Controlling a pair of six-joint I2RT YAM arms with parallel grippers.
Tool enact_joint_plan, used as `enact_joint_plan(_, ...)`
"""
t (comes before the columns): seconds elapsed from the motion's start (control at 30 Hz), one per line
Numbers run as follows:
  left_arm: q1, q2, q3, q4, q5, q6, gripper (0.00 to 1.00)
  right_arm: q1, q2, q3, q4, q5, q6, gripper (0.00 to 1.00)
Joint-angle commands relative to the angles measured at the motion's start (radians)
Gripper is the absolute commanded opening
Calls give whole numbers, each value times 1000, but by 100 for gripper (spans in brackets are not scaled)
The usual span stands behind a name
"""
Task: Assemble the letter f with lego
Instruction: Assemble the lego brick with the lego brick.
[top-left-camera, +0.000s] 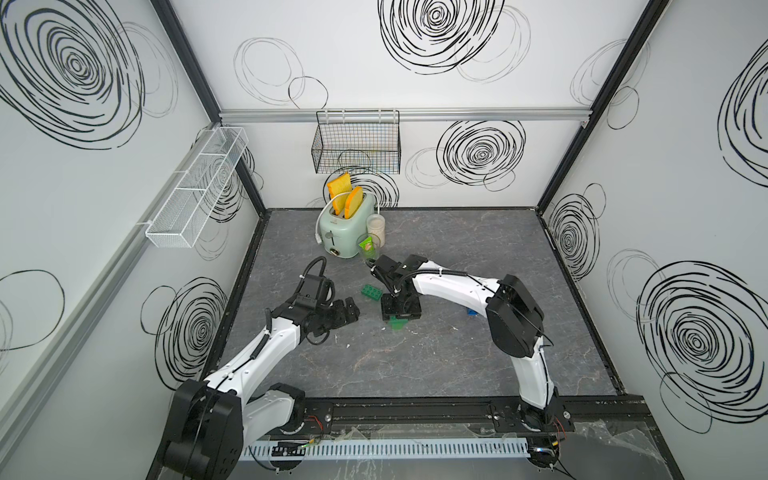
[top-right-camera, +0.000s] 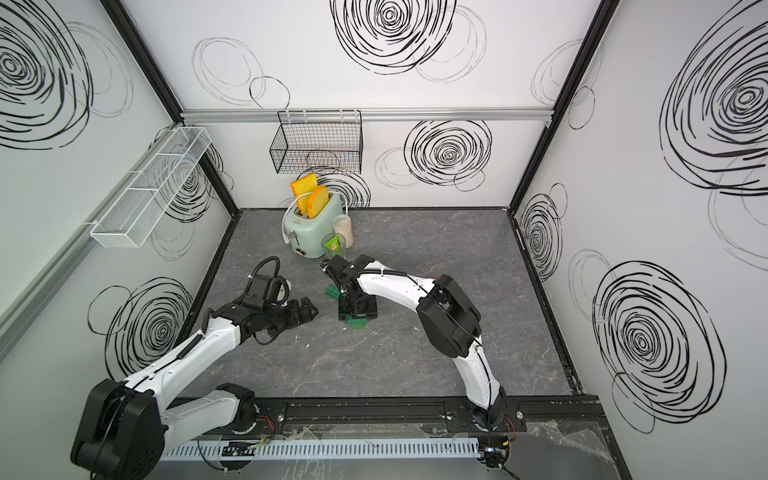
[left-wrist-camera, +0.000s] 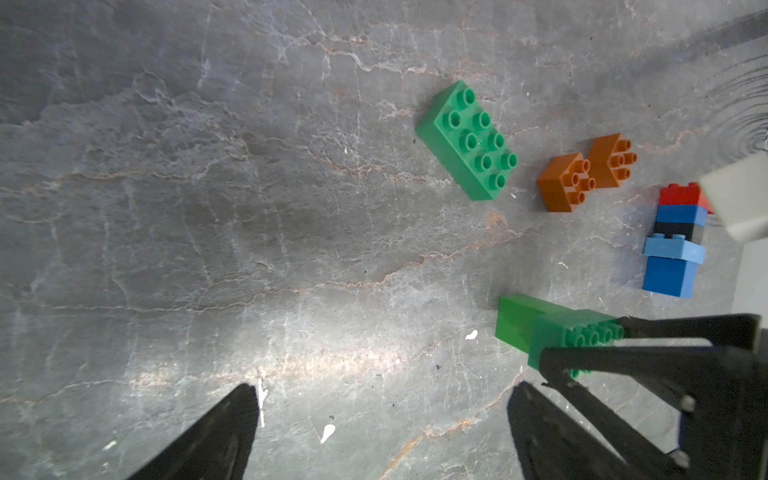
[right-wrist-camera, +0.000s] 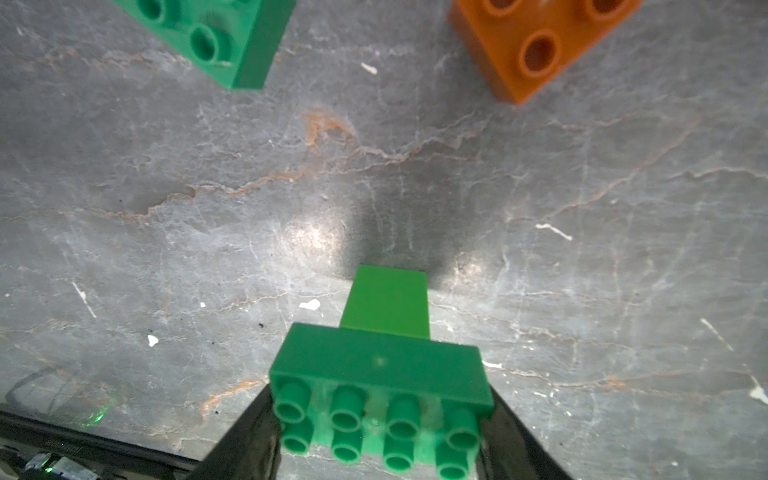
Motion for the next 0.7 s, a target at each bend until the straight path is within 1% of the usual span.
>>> enact_joint_plan(0.0, -7, -10, -4, 25, -13, -5, 98, -2, 110, -109, -77, -9, 6, 53)
enact_joint_plan(0.23, -7, -8, -5, 25, -15, -5, 98, -4, 97, -112, -72, 2, 4, 54)
enact_joint_plan(0.47, -7, -2, -3, 25, -15, -5, 98, -17, 79, -40, -123, 85, -11, 54)
enact_joint_plan(0.67, -7, 1, -6, 26, -15, -5, 98, -40, 41, -48, -132, 119, -11, 55)
